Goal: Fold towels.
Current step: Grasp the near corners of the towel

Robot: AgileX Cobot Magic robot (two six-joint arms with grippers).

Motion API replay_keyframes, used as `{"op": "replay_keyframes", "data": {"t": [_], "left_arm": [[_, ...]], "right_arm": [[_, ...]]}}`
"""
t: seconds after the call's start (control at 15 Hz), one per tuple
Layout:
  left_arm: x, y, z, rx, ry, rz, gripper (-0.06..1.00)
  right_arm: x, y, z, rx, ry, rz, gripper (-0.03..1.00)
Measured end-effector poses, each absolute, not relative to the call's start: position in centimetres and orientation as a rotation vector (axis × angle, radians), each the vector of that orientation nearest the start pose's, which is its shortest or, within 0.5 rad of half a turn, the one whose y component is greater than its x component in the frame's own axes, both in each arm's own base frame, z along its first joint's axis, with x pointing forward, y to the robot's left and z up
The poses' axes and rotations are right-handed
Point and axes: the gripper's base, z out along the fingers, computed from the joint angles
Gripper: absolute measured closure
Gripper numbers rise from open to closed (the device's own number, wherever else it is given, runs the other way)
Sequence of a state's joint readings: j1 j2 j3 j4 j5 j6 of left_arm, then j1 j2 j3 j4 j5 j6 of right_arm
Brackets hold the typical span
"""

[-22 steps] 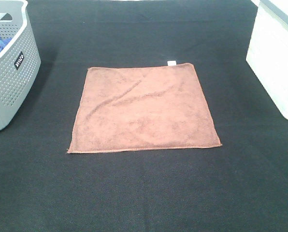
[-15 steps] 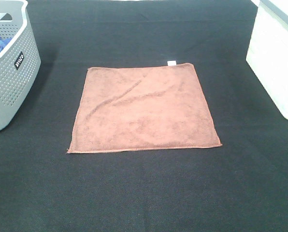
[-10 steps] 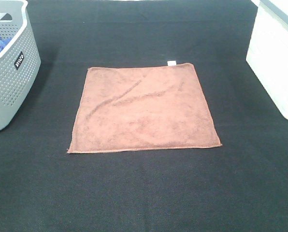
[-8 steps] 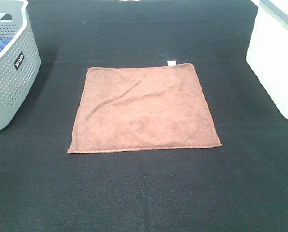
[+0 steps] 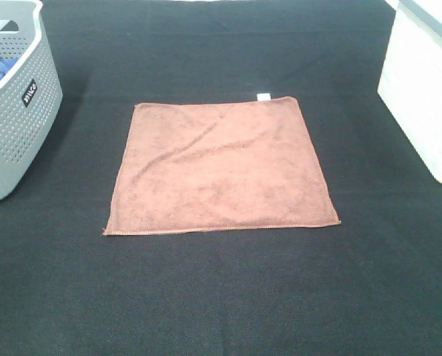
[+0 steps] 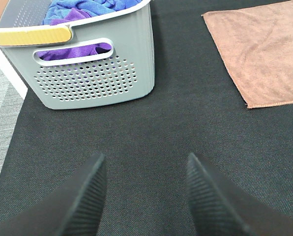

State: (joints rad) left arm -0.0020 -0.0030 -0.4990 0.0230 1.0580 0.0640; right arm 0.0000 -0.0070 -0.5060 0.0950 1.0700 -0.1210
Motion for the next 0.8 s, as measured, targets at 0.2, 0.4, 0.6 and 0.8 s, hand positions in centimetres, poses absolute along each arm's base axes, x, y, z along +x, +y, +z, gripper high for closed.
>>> {"op": "replay_keyframes", "data": {"t": [0.2, 0.4, 0.6, 0.8], "left_arm": [[-0.51, 0.18, 27.72, 0.066, 2.039, 0.066, 0.45], [-0.51, 0.18, 27.72, 0.066, 2.039, 0.066, 0.45], [-0.51, 0.18, 27.72, 0.066, 2.039, 0.066, 0.45], [-0.51, 0.18, 27.72, 0.066, 2.039, 0.066, 0.45]], "right_arm": [[-0.73, 0.76, 27.84, -0.129, 2.033, 0.038, 0.21], [-0.73, 0.76, 27.84, -0.129, 2.033, 0.038, 0.21], [-0.73, 0.76, 27.84, -0.129, 2.033, 0.038, 0.21], [-0.73, 0.76, 27.84, -0.129, 2.033, 0.038, 0.21]]}}
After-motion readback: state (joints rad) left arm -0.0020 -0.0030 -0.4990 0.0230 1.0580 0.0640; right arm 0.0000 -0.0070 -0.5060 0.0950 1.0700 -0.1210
